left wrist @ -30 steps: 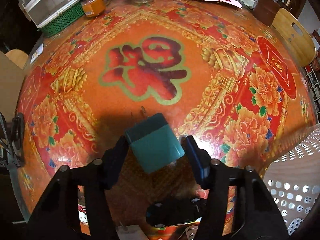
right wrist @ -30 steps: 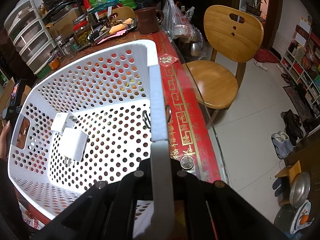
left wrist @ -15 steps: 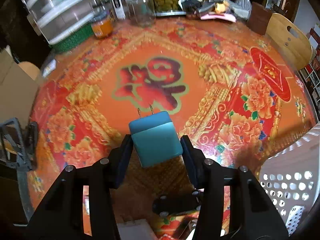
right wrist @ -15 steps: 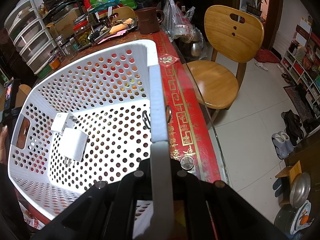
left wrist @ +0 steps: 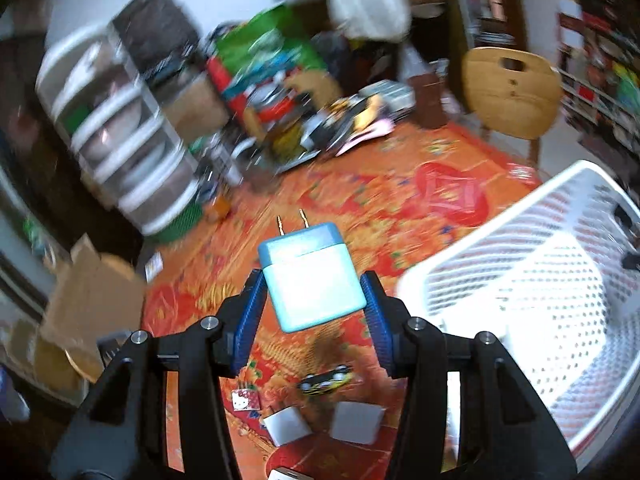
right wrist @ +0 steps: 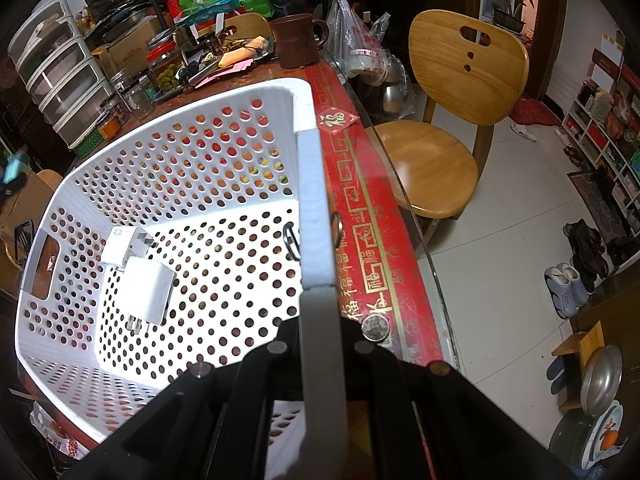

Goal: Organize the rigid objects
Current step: 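Carry the teal charger into the basket and open the left tool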

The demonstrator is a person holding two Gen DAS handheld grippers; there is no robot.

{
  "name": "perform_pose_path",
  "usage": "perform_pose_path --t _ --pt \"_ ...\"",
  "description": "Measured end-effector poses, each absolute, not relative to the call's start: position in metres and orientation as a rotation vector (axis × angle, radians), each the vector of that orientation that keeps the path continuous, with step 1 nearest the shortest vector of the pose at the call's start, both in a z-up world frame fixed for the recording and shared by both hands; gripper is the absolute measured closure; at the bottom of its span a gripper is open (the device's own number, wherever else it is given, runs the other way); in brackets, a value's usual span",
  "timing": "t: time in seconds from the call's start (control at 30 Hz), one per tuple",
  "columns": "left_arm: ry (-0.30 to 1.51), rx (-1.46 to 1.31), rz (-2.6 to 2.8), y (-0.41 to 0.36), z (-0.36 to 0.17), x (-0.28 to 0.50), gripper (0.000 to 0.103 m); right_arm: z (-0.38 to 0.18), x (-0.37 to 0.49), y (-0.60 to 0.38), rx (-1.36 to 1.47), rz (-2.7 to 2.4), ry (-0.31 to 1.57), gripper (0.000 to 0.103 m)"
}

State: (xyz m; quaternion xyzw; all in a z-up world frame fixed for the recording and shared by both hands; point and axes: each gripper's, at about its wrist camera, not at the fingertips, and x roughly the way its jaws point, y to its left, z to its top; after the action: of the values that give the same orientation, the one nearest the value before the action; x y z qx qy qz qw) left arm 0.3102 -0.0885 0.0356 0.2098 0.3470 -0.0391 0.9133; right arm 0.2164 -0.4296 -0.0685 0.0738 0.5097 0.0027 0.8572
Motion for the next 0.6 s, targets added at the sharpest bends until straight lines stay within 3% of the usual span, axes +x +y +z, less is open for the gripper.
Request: perform_pose_path --t 0.27,0.43,0.6 --pt "0.730 0.597 -0.271 -0.198 0.022 0.271 0.057 -0.068 0.218 -0.430 0.156 0.005 1.072 0.100" --pt "0.883 0.674 -0.384 -0.257 -0.025 0.277 0.057 -0.069 0.218 -0.430 0.155 0.005 1.072 0.100" --pt "0.999 0.785 -0.408 -0.287 -0.068 0.290 0.064 -0.068 0.217 -0.430 0.151 0.008 1.072 0.099"
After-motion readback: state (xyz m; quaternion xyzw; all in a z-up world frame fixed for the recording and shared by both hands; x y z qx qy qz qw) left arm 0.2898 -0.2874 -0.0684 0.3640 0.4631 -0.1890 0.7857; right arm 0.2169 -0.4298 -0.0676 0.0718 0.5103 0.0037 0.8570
